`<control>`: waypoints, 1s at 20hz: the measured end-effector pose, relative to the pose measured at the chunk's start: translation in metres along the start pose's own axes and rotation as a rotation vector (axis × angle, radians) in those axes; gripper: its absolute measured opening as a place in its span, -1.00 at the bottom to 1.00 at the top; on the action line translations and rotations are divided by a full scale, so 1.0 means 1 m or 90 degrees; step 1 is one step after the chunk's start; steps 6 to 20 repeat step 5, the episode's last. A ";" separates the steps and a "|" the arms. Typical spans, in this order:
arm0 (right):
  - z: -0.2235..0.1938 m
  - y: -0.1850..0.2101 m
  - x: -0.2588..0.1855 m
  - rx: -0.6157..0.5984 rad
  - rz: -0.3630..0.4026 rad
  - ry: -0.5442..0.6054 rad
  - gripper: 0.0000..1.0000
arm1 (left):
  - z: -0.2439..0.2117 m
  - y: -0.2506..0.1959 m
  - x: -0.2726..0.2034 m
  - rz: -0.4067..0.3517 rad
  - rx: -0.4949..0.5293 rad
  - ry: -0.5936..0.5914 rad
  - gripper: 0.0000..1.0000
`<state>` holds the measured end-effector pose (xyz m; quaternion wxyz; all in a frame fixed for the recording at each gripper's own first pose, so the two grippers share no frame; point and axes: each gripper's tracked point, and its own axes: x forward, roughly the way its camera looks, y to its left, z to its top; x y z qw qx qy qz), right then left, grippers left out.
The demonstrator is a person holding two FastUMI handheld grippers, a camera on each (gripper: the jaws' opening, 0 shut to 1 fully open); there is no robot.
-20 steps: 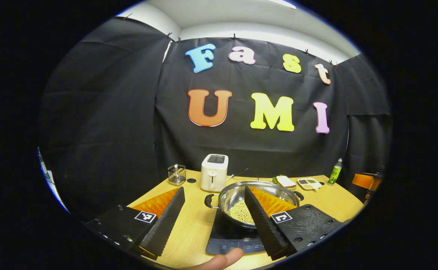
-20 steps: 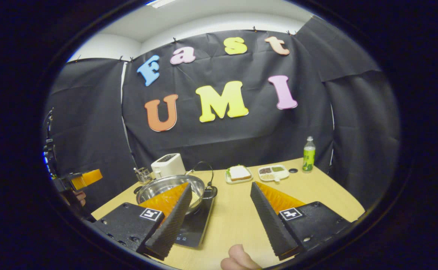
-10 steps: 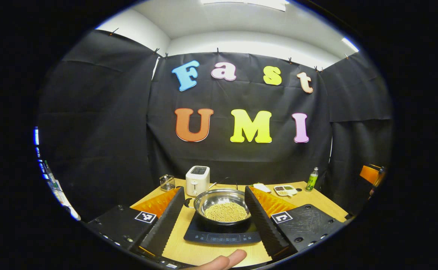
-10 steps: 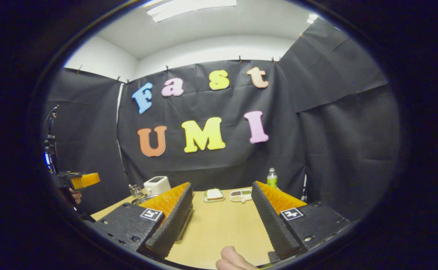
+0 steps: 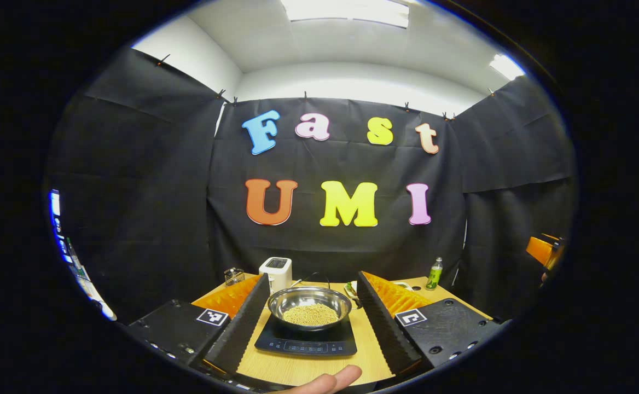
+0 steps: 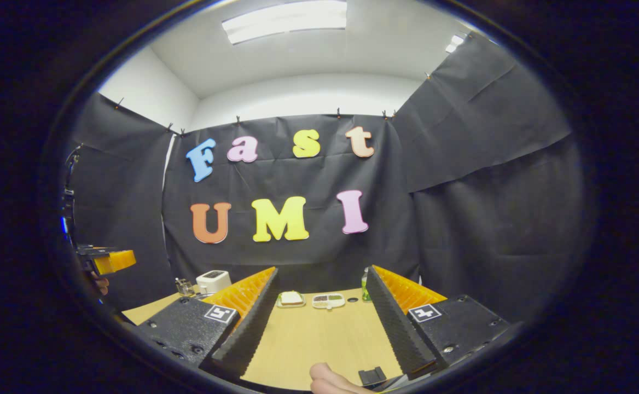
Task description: First push the handle of the pot to place it horizontally, then grasp the pot with both hands and set it on the induction cooktop.
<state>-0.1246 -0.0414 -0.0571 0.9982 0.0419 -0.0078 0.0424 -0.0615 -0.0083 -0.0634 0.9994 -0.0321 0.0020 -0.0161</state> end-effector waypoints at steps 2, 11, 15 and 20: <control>-0.004 0.003 0.002 -0.009 0.002 0.001 0.92 | -0.003 0.000 -0.006 -0.003 0.014 -0.009 0.89; -0.015 0.010 0.007 -0.010 0.002 0.015 0.92 | -0.007 -0.001 -0.004 -0.006 0.018 -0.014 0.89; -0.015 0.010 0.007 -0.010 0.002 0.015 0.92 | -0.007 -0.001 -0.004 -0.006 0.018 -0.014 0.89; -0.015 0.010 0.007 -0.010 0.002 0.015 0.92 | -0.007 -0.001 -0.004 -0.006 0.018 -0.014 0.89</control>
